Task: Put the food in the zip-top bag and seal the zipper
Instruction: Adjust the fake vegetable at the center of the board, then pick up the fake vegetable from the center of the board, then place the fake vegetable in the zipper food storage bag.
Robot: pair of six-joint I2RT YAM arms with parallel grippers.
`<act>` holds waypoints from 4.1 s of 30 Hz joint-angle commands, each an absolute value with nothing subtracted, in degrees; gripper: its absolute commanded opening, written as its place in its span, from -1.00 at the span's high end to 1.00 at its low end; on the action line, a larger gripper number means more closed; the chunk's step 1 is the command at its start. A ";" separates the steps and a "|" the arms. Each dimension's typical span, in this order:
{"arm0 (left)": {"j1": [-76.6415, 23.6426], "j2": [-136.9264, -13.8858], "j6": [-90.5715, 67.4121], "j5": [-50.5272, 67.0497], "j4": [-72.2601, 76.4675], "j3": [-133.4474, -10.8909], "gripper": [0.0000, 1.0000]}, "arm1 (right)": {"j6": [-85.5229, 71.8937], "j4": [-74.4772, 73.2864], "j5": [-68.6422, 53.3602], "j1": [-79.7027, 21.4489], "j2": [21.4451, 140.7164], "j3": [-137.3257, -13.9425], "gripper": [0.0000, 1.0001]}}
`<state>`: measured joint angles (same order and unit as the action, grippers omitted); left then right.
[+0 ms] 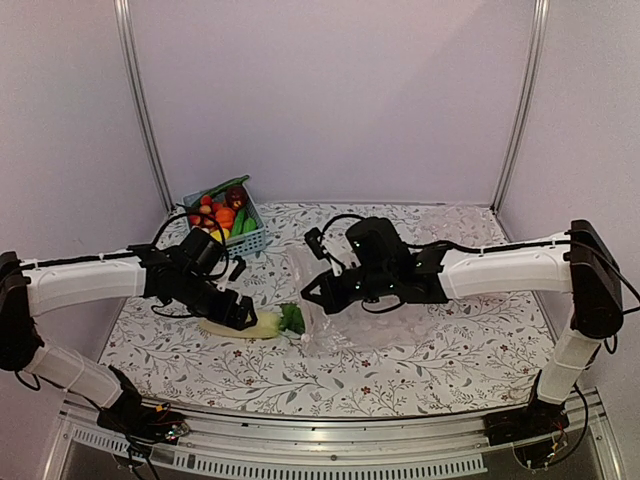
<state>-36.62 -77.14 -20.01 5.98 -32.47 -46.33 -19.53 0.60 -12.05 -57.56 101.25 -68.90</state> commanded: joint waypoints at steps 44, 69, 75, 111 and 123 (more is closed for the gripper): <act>-25.91 -88.75 -38.69 13.66 -8.90 -42.64 -0.99 | -20.03 2.75 -11.46 -57.17 96.74 -65.59 1.00; -38.37 -86.87 -28.87 4.19 -32.99 -47.56 -0.99 | -21.36 -1.57 -5.71 -57.13 96.37 -67.02 1.00; -39.12 -88.90 -27.50 2.34 -33.70 -46.94 -0.01 | -21.71 -3.41 -6.58 -57.17 95.26 -67.53 1.00; -40.51 -66.18 -30.19 52.36 -45.83 -67.08 0.19 | -1.11 -39.97 -5.76 -52.13 89.49 -86.65 1.00; -40.69 -66.85 -42.10 54.09 -31.51 -58.12 0.20 | -0.62 -37.45 -0.28 -55.16 91.32 -87.72 1.00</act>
